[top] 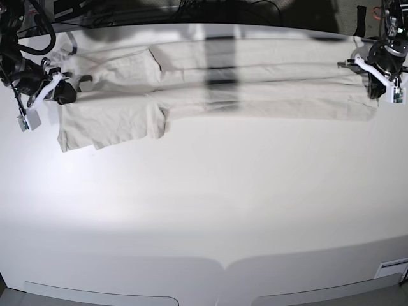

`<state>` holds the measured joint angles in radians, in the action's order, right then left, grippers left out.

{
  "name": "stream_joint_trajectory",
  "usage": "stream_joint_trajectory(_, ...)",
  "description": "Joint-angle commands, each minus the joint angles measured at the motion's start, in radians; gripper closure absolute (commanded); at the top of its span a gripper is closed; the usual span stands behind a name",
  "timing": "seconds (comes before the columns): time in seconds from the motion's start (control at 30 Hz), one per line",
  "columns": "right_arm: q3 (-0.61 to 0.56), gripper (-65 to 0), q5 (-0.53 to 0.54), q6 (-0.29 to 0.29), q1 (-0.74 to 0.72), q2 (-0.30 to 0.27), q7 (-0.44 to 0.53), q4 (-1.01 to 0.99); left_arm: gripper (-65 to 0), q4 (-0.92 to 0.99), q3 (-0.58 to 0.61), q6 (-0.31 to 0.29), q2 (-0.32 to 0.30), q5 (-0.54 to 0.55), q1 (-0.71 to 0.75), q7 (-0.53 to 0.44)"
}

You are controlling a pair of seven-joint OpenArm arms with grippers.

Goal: Fold the T-shirt properly
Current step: 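Release the hem and reposition both grippers at the strip's ends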

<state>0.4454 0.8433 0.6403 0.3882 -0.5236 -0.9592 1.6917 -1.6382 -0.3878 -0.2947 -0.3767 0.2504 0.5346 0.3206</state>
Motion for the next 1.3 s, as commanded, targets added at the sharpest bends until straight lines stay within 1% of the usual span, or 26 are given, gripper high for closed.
stream_joint_trajectory(0.0,0.012,0.0,-0.003,0.008,-0.003,-0.016,0.011,0.015,0.0,-0.017,-0.012,0.003,-0.014,0.000,0.003,-0.023)
stream_joint_trajectory(0.1,0.012,0.0,-0.030,0.007,-0.003,-0.016,0.006,0.014,0.0,-0.017,-0.012,0.003,-0.014,0.000,0.003,-0.022)
stream_joint_trajectory(0.33,0.012,0.0,-0.029,0.008,-0.003,-0.016,-0.053,0.014,0.0,-0.017,-0.013,0.004,-0.017,0.000,0.003,-0.023)
stream_joint_trajectory(0.37,0.012,-5.0,-0.029,0.008,-0.003,-0.017,-0.052,0.014,0.0,-0.017,-0.013,0.004,-0.019,0.000,0.003,-0.023)
stream_joint_trajectory(0.4,0.012,-11.8,-0.029,0.008,-0.003,-0.017,-0.052,0.014,-4.8,-0.017,-0.013,0.004,-0.023,0.000,0.003,-0.023)
stream_joint_trajectory(0.47,0.012,-22.9,-0.029,0.008,-0.005,-0.017,-0.051,0.014,-18.4,-0.017,-0.023,0.004,-0.023,0.001,0.003,-0.022)
stream_joint_trajectory(0.5,0.012,-26.3,-0.028,0.008,-0.006,-0.017,-0.050,0.014,-23.9,-0.017,-0.032,0.004,-0.023,0.002,0.003,-0.022)
stream_joint_trajectory(0.53,0.012,-28.1,-0.028,0.008,-0.006,-0.017,-0.045,0.014,-27.7,-0.017,-0.042,0.004,-0.023,0.004,0.003,-0.019)
stream_joint_trajectory(0.57,0.012,-28.3,-0.028,0.008,-0.006,-0.017,-0.036,0.014,-29.8,-0.017,-0.054,0.004,-0.023,0.008,0.003,-0.011)
stream_joint_trajectory(0.63,0.012,-28.3,-0.028,0.008,-0.006,-0.017,-0.025,0.014,-30.3,-0.017,-0.088,0.004,-0.023,0.031,0.003,0.006)
stream_joint_trajectory(0.7,0.012,-28.3,-0.027,0.008,-0.008,-0.017,-0.017,0.014,-30.3,-0.017,-0.129,0.002,-0.023,0.098,0.003,0.039)
stream_joint_trajectory(0.73,0.012,-28.3,-0.028,0.008,-0.008,-0.017,-0.014,0.014,-30.3,-0.017,-0.151,-0.020,-0.023,0.145,0.002,0.068)
stream_joint_trajectory(0.8,0.012,-28.3,-0.028,0.008,-0.008,-0.017,-0.004,0.014,-30.3,-0.017,-0.190,-0.133,-0.023,0.253,0.002,0.146)
stream_joint_trajectory(0.83,0.012,-28.3,-0.028,0.008,-0.008,-0.017,0.002,0.014,-30.3,-0.017,-0.203,-0.179,-0.023,0.304,0.002,0.183)
stream_joint_trajectory(0.87,0.012,-28.3,-0.028,0.008,-0.008,-0.017,0.007,0.014,-30.3,-0.014,-0.211,-0.204,-0.023,0.339,0.002,0.203)
stream_joint_trajectory(1.0,0.012,-28.3,-0.023,0.008,-0.008,-0.017,0.014,0.014,-30.3,0.051,-0.214,-0.211,-0.042,0.371,-0.010,0.214)
stream_joint_trajectory(1.07,0.012,-28.3,-0.022,0.008,-0.008,-0.017,0.013,0.014,-30.3,0.113,-0.214,-0.219,-0.062,0.410,-0.022,0.225)
stream_joint_trajectory(1.1,0.012,-28.3,-0.022,0.008,-0.008,-0.017,0.013,0.014,-30.3,0.150,-0.214,-0.233,-0.074,0.439,-0.029,0.234)
stream_joint_trajectory(1.17,0.012,-28.3,-0.022,0.008,-0.008,-0.017,0.013,0.014,-30.3,0.226,-0.214,-0.287,-0.092,0.514,-0.046,0.264)
stream_joint_trajectory(1.27,0.012,-28.3,-0.021,0.008,-0.009,-0.017,0.017,0.014,-30.3,0.323,-0.214,-0.381,-0.104,0.619,-0.088,0.342)
